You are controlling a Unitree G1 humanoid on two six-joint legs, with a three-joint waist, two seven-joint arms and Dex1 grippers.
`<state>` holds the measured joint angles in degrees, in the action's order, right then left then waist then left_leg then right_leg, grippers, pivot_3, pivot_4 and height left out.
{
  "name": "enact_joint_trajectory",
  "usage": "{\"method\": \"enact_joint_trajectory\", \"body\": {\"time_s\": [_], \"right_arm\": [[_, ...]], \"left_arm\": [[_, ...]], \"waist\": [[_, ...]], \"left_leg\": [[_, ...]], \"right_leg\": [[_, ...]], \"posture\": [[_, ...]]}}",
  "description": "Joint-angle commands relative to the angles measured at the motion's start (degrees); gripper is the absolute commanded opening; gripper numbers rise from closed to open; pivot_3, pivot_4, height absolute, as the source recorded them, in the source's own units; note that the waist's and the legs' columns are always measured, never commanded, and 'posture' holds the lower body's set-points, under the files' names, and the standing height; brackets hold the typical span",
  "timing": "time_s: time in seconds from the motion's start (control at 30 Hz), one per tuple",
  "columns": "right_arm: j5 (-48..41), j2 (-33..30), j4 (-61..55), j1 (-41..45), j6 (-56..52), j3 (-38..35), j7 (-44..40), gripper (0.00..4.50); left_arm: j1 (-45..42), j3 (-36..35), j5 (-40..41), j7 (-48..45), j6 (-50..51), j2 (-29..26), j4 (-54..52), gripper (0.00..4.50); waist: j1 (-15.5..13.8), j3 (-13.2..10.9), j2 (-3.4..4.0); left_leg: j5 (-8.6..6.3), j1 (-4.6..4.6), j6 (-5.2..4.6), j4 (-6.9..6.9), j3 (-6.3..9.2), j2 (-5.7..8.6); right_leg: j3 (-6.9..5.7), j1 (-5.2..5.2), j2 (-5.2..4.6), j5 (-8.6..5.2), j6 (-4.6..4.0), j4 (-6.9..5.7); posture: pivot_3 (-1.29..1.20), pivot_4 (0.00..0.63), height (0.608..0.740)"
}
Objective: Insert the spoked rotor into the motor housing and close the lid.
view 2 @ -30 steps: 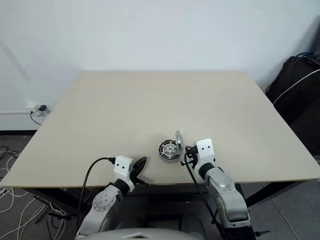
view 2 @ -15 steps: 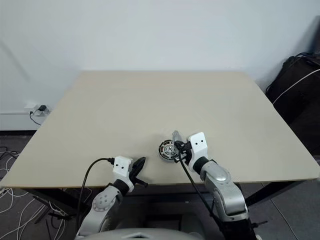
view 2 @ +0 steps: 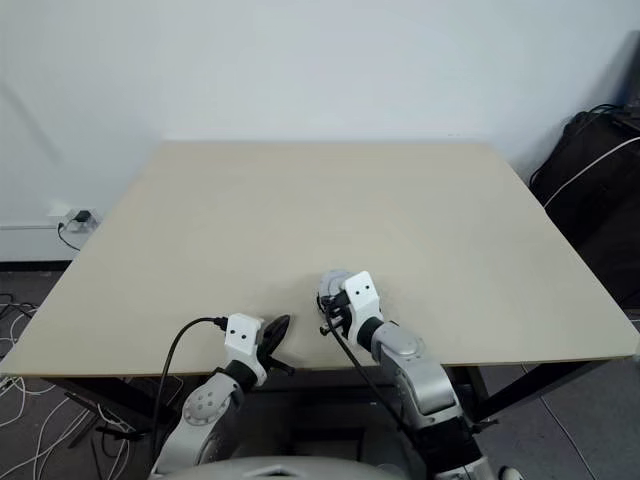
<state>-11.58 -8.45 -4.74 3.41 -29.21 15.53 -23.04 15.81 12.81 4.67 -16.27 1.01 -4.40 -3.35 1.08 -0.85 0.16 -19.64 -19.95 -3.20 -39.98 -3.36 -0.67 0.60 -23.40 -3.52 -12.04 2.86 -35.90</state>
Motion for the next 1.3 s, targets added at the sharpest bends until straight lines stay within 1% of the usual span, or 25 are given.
{"method": "enact_joint_trajectory", "body": {"time_s": [0.03, 0.13, 0.2, 0.37, 0.43, 0.53, 0.63, 0.8, 0.87, 0.97, 1.3], "right_arm": [[0.68, 0.33, 1.88, 1.88, -0.3, 0.13, -0.47, 0.02], [1.59, -0.12, 3.44, 2.46, -0.68, 1.4, -1.3, 0.02], [1.37, -0.54, 2.39, 2.36, -0.42, 1.69, -2.44, 0.02], [-0.71, -2.07, -2.34, 2.13, -1.64, 0.54, -5.18, 0.02], [-3.24, -2.78, -6.05, 1.53, -2.2, -0.43, -7.16, 0.02], [-6.12, -2.5, -11.14, 0.06, 2.47, -2.83, -8.78, 0.02], [-5.01, -3.25, -13.19, -0.49, 5.61, -3.71, -8.29, 0.02], [-0.38, -6.14, -7.55, 1.92, 9.93, -4.29, -7.06, 0.02], [0.34, -7.0, -5.83, 2.41, 10.12, -3.84, -7.48, 0.02], [1.25, -8.58, -2.04, 3.45, 10.72, -2.97, -9.66, 0.68], [0.47, -8.07, 4.91, 4.97, 11.55, -3.88, -12.12, 3.96]], "left_arm": [[-0.48, -0.19, 0.17, 0.26, -0.68, 0.29, -3.02, 0.0], [-0.38, -0.15, 0.14, 0.37, -0.83, 0.41, -2.96, 0.0], [-0.32, -0.22, 0.18, 0.47, -0.92, 0.5, -2.92, 0.0], [-0.13, -0.22, 0.18, 0.53, -1.11, 0.62, -2.81, 0.0], [-0.24, -0.17, 0.16, 0.52, -1.2, 0.65, -2.62, 0.0], [-0.27, -0.09, 0.24, 0.43, -1.27, 0.72, -2.4, 0.0], [-0.46, 0.13, 0.24, 0.31, -1.34, 0.88, -1.96, 0.0], [-1.17, 0.31, 0.23, 0.04, -1.38, 1.09, -1.26, 0.0], [-1.24, 0.34, 0.21, -0.08, -1.43, 1.09, -1.18, 0.0], [-1.36, 0.25, 0.26, -0.24, -1.51, 1.06, -1.18, 0.0], [-0.49, -0.11, 0.18, 0.07, -1.75, 0.93, -1.78, 0.0]], "waist": [[-0.02, 0.0, -0.01], [0.05, 0.0, 0.01], [0.15, 0.01, 0.0], [0.18, 0.0, 0.0], [0.09, 0.0, 0.0], [0.08, -0.01, -0.01], [0.11, 0.0, -0.02], [0.13, 0.0, -0.09], [0.11, -0.01, -0.07], [0.11, -0.02, -0.06], [0.1, -0.02, -0.07]], "left_leg": [[0.0, 0.0, 0.0, 0.0, 0.0, 0.0], [0.0, -0.01, 0.0, 0.0, 0.01, 0.0], [0.0, 0.0, 0.0, 0.0, 0.0, 0.0], [0.0, 0.0, 0.0, 0.0, 0.0, 0.01], [0.0, -0.01, 0.0, 0.0, 0.01, 0.01], [0.0, -0.05, 0.0, 0.0, 0.03, 0.01], [0.0, -0.03, 0.0, 0.0, 0.02, 0.03], [0.0, 0.04, 0.0, 0.0, -0.01, 0.06], [0.0, 0.03, 0.01, 0.0, -0.02, 0.11], [0.01, -0.01, 0.01, 0.0, -0.02, 0.17], [0.0, 0.0, 0.01, 0.0, -0.02, 0.11]], "right_leg": [[0.0, 0.0, 0.0, 0.0, 0.0, 0.0], [-0.01, -0.01, 0.0, 0.0, 0.0, 0.0], [-0.01, -0.01, 0.01, 0.0, 0.0, -0.01], [-0.01, -0.01, 0.01, 0.0, 0.0, -0.01], [-0.01, -0.02, 0.0, 0.0, 0.0, 0.0], [-0.02, -0.04, 0.01, 0.0, 0.01, 0.0], [-0.02, -0.04, 0.01, 0.0, 0.02, 0.0], [-0.01, 0.02, 0.0, 0.01, 0.03, 0.01], [-0.01, 0.02, 0.01, 0.02, 0.03, 0.0], [-0.01, -0.02, 0.04, 0.01, 0.01, 0.0], [0.01, 0.0, 0.03, 0.01, 0.01, 0.01]], "posture": [[0.0, 0.0, 0.74], [0.0, 0.0, 0.74], [0.0, 0.0, 0.74], [0.0, 0.0, 0.74], [0.0, 0.0, 0.74], [0.0, 0.0, 0.74], [0.0, 0.0, 0.74], [0.0, 0.0, 0.74], [0.0, 0.0, 0.74], [0.0, 0.0, 0.74], [0.0, 0.0, 0.74]]}}
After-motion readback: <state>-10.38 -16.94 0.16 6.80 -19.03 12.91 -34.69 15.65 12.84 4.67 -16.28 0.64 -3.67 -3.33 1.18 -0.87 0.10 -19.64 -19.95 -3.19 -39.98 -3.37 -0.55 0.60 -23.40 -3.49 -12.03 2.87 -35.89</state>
